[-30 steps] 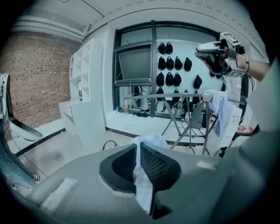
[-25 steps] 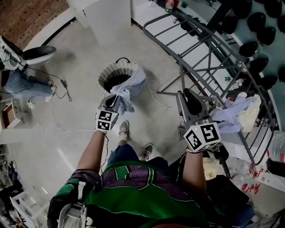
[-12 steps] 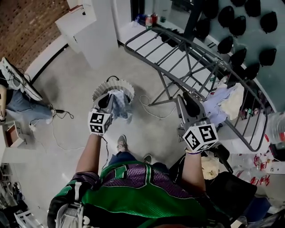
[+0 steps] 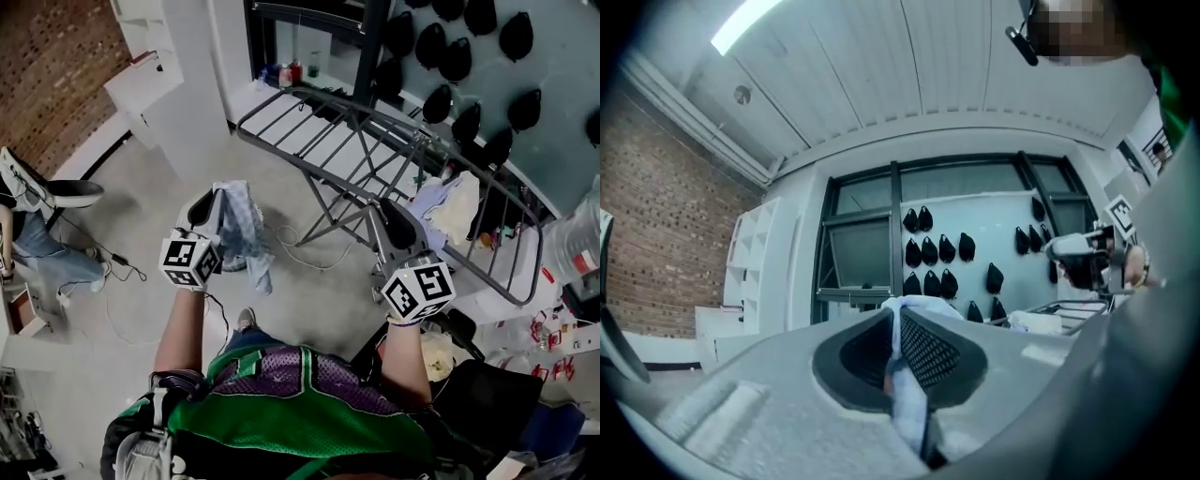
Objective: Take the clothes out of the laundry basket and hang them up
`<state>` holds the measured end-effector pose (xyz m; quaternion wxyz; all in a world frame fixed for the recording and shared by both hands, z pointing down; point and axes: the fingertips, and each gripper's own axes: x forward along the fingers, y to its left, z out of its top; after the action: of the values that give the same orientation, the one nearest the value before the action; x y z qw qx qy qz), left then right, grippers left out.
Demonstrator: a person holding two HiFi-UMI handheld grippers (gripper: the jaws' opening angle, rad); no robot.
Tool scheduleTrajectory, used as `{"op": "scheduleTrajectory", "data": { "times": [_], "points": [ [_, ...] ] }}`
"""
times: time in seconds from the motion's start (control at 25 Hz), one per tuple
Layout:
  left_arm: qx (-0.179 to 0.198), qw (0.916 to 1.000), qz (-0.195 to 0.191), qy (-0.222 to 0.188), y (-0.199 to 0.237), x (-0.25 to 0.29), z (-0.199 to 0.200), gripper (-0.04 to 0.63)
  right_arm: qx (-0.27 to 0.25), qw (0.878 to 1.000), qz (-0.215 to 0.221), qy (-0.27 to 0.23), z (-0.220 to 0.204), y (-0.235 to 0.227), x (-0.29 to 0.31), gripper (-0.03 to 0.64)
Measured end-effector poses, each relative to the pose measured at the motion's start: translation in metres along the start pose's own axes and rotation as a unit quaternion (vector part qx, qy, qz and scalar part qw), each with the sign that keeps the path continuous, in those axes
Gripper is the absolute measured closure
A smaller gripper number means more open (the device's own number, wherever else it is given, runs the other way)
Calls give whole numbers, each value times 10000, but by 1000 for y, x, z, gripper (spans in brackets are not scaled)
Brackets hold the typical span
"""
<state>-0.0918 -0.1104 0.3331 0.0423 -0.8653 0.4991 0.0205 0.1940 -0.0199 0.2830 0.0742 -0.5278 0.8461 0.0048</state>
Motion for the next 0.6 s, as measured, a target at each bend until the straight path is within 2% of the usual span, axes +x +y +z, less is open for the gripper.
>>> {"op": "scheduleTrajectory", "data": {
  "times": [0.16, 0.32, 0.6],
  "points": [
    [-131, 9992, -119, -353, -17, 9, 40, 566, -56, 9998, -154, -104, 12, -10, -18, 526],
    [-17, 9980, -314, -556, -39, 29, 72, 565, -90, 9992, -302, -231, 20, -24, -28, 526],
    [76, 9939, -798, -753, -64, 82, 102, 566, -90, 9971, -720, -249, 25, -55, -29, 526]
  ]
}}
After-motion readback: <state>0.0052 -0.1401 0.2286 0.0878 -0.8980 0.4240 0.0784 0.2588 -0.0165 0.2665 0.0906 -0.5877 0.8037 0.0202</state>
